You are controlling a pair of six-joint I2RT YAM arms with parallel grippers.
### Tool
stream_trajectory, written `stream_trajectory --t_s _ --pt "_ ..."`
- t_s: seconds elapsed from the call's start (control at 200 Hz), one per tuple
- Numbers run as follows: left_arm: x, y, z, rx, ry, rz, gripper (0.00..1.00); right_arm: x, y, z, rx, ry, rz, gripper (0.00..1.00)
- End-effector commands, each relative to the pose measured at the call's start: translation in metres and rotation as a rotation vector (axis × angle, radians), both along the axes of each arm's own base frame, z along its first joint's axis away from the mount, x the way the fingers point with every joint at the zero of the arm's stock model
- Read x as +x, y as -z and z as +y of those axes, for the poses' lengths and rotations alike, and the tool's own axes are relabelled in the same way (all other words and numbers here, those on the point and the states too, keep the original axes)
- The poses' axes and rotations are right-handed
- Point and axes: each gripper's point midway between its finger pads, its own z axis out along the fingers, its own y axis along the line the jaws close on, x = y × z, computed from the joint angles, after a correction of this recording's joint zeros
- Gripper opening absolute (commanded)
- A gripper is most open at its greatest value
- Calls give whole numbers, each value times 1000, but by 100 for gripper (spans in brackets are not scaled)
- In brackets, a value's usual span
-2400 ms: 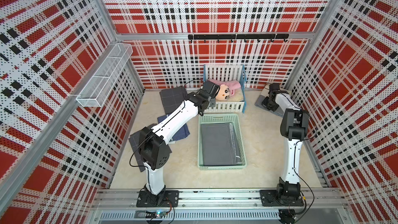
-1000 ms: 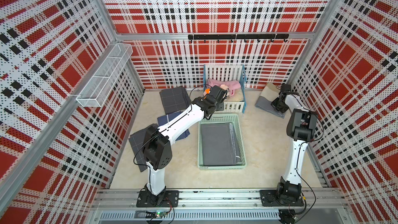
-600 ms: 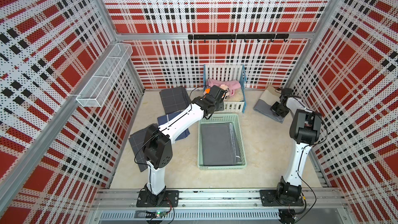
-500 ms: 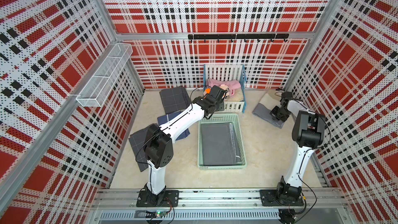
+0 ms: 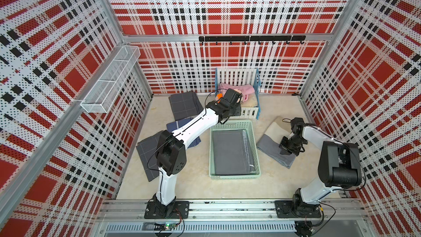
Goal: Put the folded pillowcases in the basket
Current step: Move the pillowcase to the center of the board.
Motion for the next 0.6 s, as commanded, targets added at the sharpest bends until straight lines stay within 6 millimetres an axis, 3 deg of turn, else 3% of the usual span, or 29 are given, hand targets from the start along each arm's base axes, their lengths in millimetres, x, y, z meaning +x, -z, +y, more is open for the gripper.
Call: stream_trajectory --t_s 0.0,0.08,0.361,0.476,0.596 --pt "-11 -15 -4 -31 -9 -22 31 29 -30 -6 -30 -3 -144 0" --pt "-19 -17 -2 -35 -32 -22 31 51 -26 0 -9 11 -188 0" --pt "-49 -14 8 -70 -86 21 31 117 18 24 -9 7 -192 0" --pt "-50 -17 7 -75 -76 19 31 105 34 45 -34 -54 -136 0" --pt "-42 -15 1 -74 -42 30 31 64 52 53 -22 -66 -75 0"
